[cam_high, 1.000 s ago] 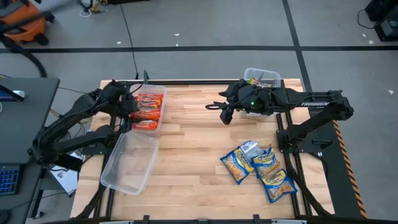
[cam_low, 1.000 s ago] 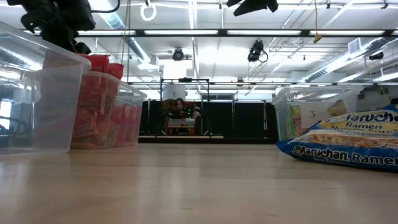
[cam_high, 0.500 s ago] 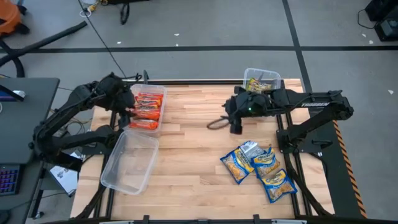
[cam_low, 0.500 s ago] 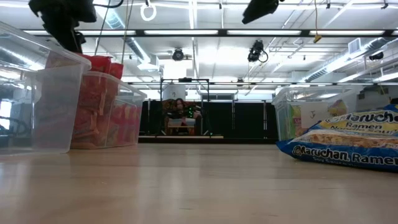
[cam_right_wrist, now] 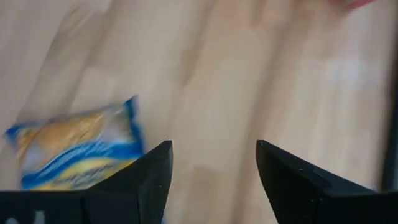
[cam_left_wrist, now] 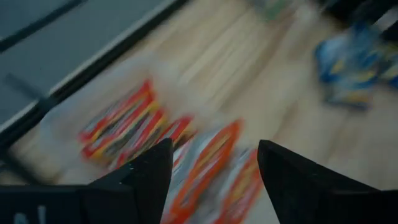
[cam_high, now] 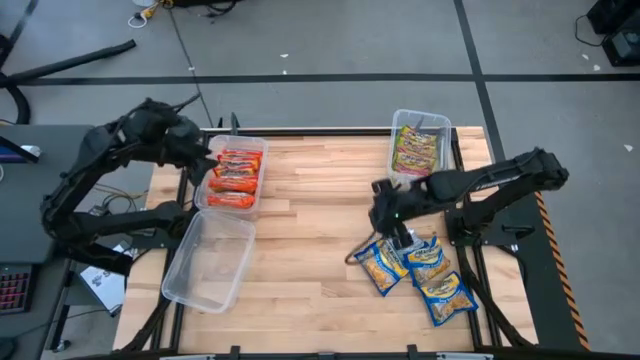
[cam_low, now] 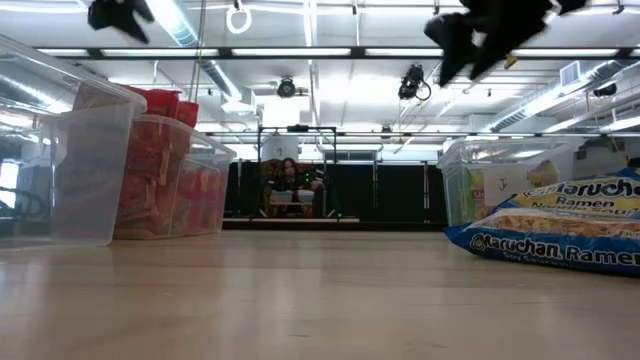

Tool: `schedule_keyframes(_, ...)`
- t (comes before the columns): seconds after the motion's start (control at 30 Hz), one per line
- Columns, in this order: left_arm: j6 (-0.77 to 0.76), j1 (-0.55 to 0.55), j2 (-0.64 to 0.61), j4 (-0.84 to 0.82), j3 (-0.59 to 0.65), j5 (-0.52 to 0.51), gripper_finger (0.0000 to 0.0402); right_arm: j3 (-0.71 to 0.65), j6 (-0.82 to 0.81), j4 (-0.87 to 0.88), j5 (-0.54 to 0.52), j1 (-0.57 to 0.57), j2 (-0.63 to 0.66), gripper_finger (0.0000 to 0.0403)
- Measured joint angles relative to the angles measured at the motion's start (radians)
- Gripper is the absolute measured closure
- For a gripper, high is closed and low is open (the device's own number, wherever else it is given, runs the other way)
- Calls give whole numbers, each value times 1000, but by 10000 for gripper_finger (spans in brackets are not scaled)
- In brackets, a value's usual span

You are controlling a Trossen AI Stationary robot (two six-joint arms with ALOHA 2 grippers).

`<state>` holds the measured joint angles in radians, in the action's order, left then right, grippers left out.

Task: Sort Maruchan noodles
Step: Put the blue noodle pack into the bottom transparent bin

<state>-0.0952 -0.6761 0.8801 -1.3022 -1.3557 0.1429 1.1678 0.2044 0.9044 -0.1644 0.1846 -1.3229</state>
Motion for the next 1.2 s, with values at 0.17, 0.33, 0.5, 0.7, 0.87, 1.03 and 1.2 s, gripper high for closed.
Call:
schedule_keyframes(0.17,-177,165,-9,109,-6,-19,169,-135,-2,-28,36,77,0,163)
schedule_keyframes(0.33,-281,393,73,257,-5,-130,170,-228,-33,-66,36,146,0,162)
schedule_keyframes(0.5,-285,581,176,451,-4,-244,170,-288,-44,-103,45,200,0,162)
schedule_keyframes(0.7,-286,698,277,534,-4,-305,170,-438,-57,-405,152,259,-10,162)
schedule_keyframes(0.87,-289,755,322,530,-3,-307,170,-424,-71,-403,108,330,-103,162)
schedule_keyframes(1.03,-379,781,340,524,-3,-308,171,-280,-252,-167,5,350,-199,163)
schedule_keyframes(1.2,-435,828,378,572,-4,-321,171,-229,-597,-27,45,378,-140,163)
